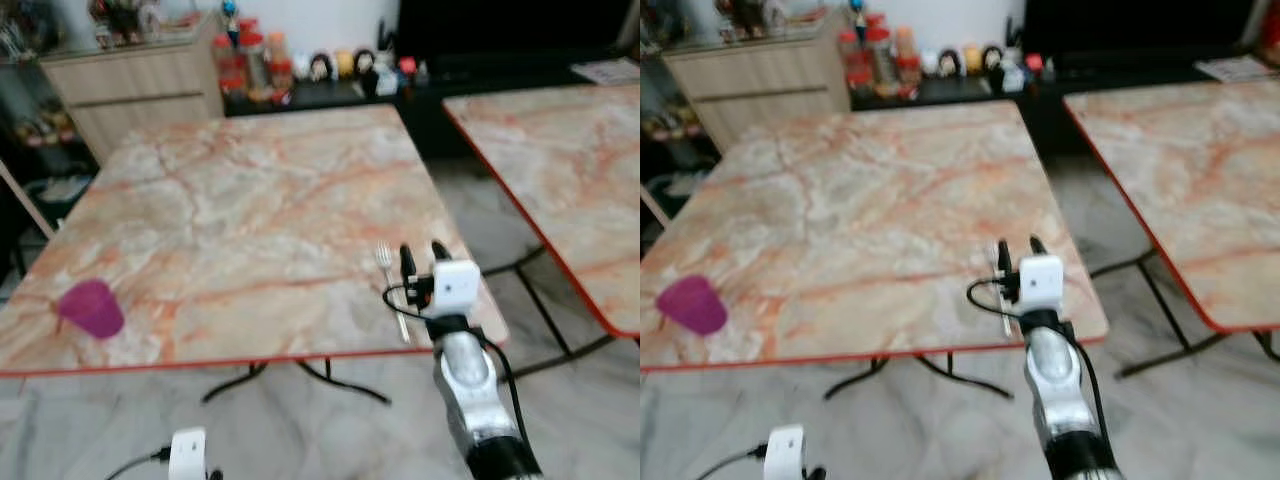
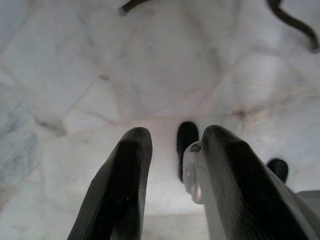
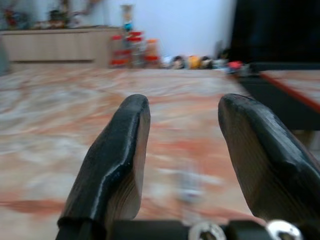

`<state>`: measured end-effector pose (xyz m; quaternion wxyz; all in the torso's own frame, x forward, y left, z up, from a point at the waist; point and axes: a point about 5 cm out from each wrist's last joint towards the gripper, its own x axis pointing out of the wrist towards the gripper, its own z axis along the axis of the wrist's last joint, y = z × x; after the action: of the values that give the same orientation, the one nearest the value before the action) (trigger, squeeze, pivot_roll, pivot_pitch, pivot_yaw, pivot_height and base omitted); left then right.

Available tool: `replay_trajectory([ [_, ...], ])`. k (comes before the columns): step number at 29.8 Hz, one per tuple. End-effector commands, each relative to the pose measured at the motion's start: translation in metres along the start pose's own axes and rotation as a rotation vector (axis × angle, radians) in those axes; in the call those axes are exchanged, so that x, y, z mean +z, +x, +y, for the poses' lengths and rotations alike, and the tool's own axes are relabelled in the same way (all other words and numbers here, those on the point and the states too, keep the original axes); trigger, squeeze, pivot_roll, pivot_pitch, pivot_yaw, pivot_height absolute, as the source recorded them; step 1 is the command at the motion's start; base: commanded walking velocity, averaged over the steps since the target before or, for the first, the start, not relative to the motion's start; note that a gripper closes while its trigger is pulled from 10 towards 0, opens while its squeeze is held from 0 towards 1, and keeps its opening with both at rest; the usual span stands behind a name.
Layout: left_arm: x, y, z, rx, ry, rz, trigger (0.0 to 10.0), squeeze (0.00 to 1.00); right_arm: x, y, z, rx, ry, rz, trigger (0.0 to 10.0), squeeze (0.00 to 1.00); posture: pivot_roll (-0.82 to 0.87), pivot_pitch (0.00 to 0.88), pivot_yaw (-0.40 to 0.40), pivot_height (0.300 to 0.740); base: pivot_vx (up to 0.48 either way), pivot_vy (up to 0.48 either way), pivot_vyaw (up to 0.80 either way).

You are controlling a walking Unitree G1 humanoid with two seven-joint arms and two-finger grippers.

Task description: Setting the table

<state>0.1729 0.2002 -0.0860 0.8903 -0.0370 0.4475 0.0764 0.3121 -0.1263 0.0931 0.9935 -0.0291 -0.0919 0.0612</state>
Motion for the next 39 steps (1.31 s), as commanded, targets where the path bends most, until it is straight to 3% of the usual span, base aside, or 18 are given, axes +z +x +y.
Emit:
replay_trajectory([
  [1,0.000,0.000,0.002,0.009,0.003,-0.002,10.0,0.00,0.001,0.001,0.000,0.008,-0.004,0.003,10.0,0.00,-0.02,0.036,0.066,0.740,0.000,0.000,0.00],
  [9,-0.002,-0.001,0.002,0.008,0.004,0.005,10.0,0.00,-0.008,-0.008,-0.001,-0.031,0.015,0.058,10.0,0.00,-0.02,0.042,0.068,0.740,0.000,0.000,0.00],
  [39,-0.001,0.000,0.003,0.006,0.018,0.003,10.0,0.00,-0.011,-0.010,-0.002,-0.061,-0.010,0.091,10.0,0.00,-0.03,0.037,0.070,0.740,0.000,0.000,0.08],
])
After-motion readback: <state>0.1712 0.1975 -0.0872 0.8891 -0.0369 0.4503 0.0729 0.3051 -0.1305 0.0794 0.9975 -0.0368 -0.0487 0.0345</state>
